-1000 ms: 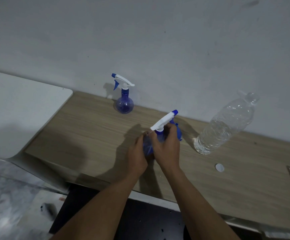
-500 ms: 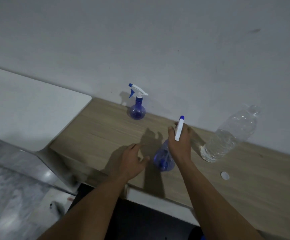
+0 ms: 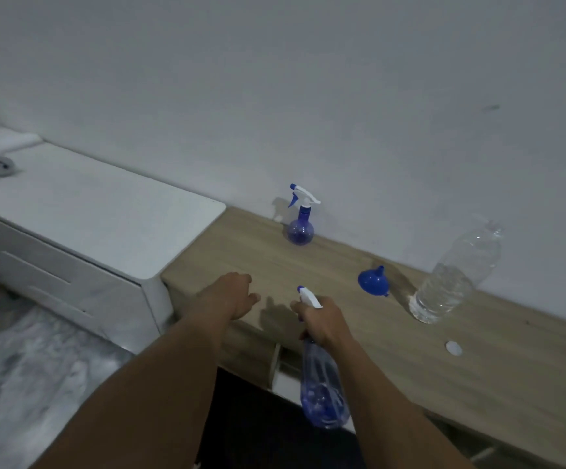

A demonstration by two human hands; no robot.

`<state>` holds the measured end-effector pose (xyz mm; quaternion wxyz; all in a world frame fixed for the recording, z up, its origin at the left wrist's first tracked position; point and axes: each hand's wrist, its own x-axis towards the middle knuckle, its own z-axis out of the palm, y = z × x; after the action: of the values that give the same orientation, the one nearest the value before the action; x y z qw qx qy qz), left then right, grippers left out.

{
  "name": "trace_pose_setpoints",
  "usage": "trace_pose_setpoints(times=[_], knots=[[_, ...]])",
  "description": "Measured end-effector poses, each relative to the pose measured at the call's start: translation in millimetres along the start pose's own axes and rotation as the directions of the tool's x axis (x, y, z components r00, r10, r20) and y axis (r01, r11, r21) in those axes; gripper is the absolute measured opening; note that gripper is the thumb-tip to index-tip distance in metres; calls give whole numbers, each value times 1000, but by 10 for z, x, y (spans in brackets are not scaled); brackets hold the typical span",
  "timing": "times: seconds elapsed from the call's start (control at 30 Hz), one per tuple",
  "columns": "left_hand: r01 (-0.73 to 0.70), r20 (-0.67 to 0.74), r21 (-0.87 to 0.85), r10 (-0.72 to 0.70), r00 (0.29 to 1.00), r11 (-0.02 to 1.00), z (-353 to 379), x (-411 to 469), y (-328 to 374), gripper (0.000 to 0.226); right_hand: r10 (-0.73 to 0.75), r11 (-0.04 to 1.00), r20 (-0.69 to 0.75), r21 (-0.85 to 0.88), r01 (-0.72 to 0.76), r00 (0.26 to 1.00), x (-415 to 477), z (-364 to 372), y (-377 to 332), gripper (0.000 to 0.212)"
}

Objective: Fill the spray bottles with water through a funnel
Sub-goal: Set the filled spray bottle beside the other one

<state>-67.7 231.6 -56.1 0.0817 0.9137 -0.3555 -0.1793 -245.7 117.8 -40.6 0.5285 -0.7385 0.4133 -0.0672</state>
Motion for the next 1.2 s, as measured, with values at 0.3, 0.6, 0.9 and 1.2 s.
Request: trace_pose_setpoints(times=[0.3, 0.6, 0.9, 1.2], knots=[[-3, -36, -5, 3, 999, 1000, -130, -198, -83, 62, 48, 998, 20, 25, -49, 999, -173, 93, 166, 29], [-19, -36, 7, 19, 999, 1000, -132, -193, 15, 59, 30, 997, 49, 76, -33, 998, -247, 33, 142, 27], [-22, -26, 14, 22, 999, 1000, -122, -198, 58, 59, 52, 999, 63, 12, -53, 997, -261, -71, 220, 28], [-12, -26, 13, 12, 1000, 1000, -126, -214, 80, 60, 29, 1000, 76, 4, -30, 997, -255, -183, 233, 27]])
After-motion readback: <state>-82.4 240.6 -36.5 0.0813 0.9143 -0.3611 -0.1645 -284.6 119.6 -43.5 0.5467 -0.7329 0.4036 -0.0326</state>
